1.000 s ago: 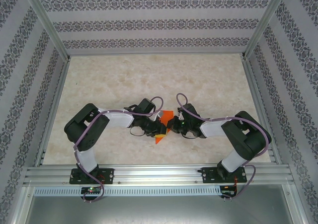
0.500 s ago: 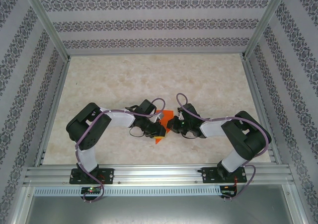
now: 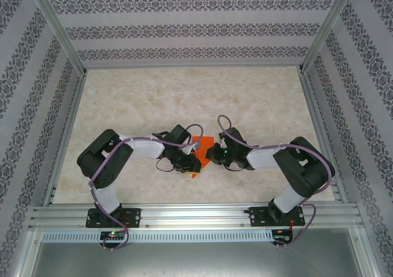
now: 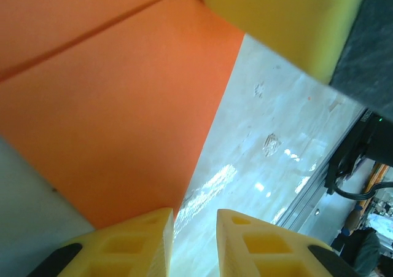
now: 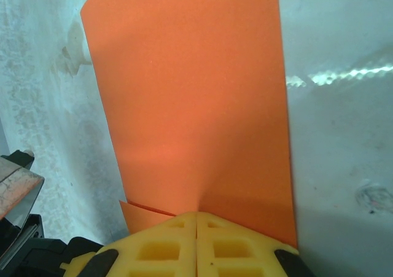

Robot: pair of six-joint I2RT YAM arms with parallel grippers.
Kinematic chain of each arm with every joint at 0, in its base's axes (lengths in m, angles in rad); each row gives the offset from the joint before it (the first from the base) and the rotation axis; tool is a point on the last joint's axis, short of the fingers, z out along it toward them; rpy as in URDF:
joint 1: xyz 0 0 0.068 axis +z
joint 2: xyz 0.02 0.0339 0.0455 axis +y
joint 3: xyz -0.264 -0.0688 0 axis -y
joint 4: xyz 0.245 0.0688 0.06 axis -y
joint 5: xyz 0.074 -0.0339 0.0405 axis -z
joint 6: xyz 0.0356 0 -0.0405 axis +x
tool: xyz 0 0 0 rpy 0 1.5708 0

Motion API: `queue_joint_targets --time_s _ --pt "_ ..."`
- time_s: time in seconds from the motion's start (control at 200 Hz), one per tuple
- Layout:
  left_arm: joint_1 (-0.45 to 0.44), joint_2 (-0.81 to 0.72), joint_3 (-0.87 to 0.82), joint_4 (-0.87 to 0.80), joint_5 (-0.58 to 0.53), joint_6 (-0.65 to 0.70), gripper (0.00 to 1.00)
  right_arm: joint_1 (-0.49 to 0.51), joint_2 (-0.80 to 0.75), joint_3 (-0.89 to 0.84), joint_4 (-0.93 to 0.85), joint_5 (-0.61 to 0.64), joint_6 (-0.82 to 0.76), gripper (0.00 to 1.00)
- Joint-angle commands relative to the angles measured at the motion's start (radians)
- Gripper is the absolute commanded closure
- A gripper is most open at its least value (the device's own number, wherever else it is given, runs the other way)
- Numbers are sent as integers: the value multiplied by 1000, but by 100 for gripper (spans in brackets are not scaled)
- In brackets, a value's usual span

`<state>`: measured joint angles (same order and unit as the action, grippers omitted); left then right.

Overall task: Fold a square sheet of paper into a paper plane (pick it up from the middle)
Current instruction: Third fold the triangle at the center of the table.

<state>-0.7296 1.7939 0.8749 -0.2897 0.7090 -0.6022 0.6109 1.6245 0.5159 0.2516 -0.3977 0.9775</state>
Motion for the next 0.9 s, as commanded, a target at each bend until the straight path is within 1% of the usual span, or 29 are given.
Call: queue_joint_targets --time_s 0.0,0.205,0.33,0.465,0.54,0.619,0.724,0.894 --pt "-13 -14 -45 -217 -79 31 72 22 89 -2 -59 102 -10 93" --pt "-15 -94 -19 -204 -94 10 71 22 87 0 -63 102 -10 93" --pt "-18 -134 1 -182 -66 -5 69 23 87 -4 -63 107 -10 93" --pt "-43 -117 13 -151 -13 -11 68 23 88 -3 -61 108 -10 93" --pt "-62 -94 18 -131 -3 -18 68 24 86 -4 -62 109 -8 93" --pt "-73 -65 20 -116 -14 -22 68 25 84 -6 -61 111 -7 93" --pt "-73 -41 8 -111 -65 -28 69 27 82 -7 -61 110 -7 93" --pt "-73 -50 -25 -68 -57 -48 70 26 78 -10 -63 109 -9 93"
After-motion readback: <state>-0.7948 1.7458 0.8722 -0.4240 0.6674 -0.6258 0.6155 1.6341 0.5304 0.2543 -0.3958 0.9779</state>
